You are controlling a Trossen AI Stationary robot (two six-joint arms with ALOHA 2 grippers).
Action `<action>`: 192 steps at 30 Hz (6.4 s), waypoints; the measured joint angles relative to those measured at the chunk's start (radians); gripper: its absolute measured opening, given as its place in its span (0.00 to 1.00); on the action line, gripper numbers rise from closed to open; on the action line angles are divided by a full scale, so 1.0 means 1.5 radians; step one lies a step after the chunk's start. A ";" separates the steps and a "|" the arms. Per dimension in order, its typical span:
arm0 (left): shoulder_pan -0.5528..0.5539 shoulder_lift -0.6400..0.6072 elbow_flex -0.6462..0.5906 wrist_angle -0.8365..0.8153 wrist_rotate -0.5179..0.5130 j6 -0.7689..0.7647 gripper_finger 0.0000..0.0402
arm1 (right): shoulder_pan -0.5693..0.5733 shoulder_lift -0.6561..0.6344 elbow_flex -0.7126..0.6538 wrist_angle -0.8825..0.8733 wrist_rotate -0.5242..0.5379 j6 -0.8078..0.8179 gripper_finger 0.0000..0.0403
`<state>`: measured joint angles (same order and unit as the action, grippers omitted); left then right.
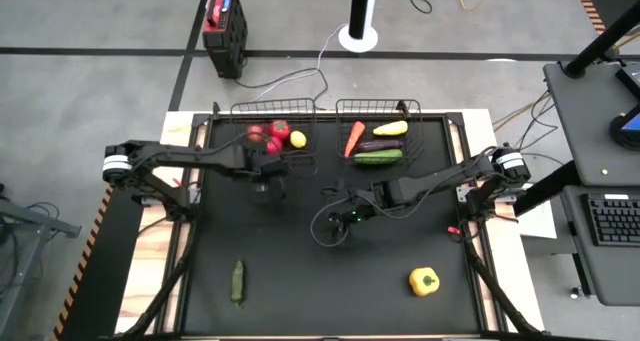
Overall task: Sort produce into baskets
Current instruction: Put the bell pepper into the right wire basket
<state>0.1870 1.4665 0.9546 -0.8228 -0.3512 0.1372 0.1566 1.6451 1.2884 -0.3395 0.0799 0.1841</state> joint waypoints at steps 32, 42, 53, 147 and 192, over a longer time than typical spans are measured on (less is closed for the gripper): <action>-0.224 -0.172 -0.001 0.046 0.013 -0.203 0.58 | 0.014 -0.022 0.000 -0.219 -0.058 0.123 0.66; -0.413 -0.155 -0.001 0.143 -0.045 -0.261 0.58 | 0.063 -0.034 0.001 -0.404 -0.117 0.292 0.61; -0.434 -0.123 -0.001 0.205 -0.101 -0.245 0.58 | 0.129 -0.035 0.109 -0.693 -0.185 0.441 0.60; -0.433 -0.120 -0.015 0.291 -0.163 -0.201 0.58 | 0.380 -0.048 -0.124 -0.334 -0.137 0.957 0.79; -0.511 -0.038 -0.010 0.344 -0.197 -0.379 0.58 | -0.506 -0.047 0.285 -0.596 0.003 0.148 0.82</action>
<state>-0.5793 1.4097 0.9394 -0.3061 -0.6464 -0.4313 -0.6028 1.5742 1.7153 -1.2334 0.0848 0.4063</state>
